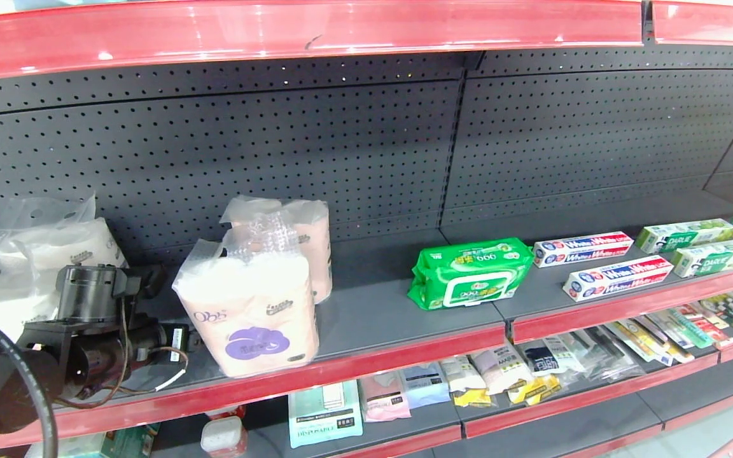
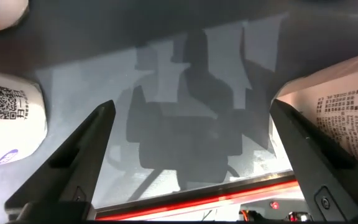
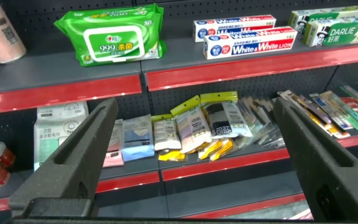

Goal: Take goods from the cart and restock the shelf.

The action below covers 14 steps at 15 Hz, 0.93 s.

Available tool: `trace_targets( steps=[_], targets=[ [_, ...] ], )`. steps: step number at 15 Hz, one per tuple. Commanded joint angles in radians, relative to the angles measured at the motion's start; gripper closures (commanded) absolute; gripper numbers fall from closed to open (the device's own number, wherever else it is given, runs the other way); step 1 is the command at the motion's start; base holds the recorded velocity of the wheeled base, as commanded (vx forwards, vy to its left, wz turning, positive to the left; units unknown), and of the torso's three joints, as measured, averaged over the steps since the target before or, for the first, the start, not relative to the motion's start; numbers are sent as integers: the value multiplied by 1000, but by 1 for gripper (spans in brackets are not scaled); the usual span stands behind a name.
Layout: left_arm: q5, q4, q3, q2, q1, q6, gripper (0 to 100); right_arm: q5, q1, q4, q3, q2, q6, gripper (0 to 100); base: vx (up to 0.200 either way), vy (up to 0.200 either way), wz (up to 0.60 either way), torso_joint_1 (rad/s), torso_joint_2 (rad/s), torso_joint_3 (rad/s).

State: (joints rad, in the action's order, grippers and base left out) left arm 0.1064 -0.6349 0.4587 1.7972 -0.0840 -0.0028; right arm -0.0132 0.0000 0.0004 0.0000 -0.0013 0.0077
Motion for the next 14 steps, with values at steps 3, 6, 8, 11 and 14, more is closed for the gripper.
trace_targets(
  steps=[3, 6, 8, 11, 14],
  targets=[
    [1, 0, 0, -2, -19, -2, 0, -1, 0, 0, 0, 1, 0, 0, 0, 0, 0, 0, 0, 0],
    [4, 0, -2, -2, -34, -2, 0, -1, 0, 0, 0, 1, 0, 0, 0, 0, 0, 0, 0, 0],
    [4, 0, -5, -2, -34, -2, 0, -1, 0, 0, 0, 1, 0, 0, 0, 0, 0, 0, 0, 0],
    [4, 0, -2, -2, -45, -8, 0, -1, 0, 0, 0, 1, 0, 0, 0, 0, 0, 0, 0, 0],
    [4, 0, 1, 1, -56, -14, 0, -1, 0, 0, 0, 1, 0, 0, 0, 0, 0, 0, 0, 0]
  ],
)
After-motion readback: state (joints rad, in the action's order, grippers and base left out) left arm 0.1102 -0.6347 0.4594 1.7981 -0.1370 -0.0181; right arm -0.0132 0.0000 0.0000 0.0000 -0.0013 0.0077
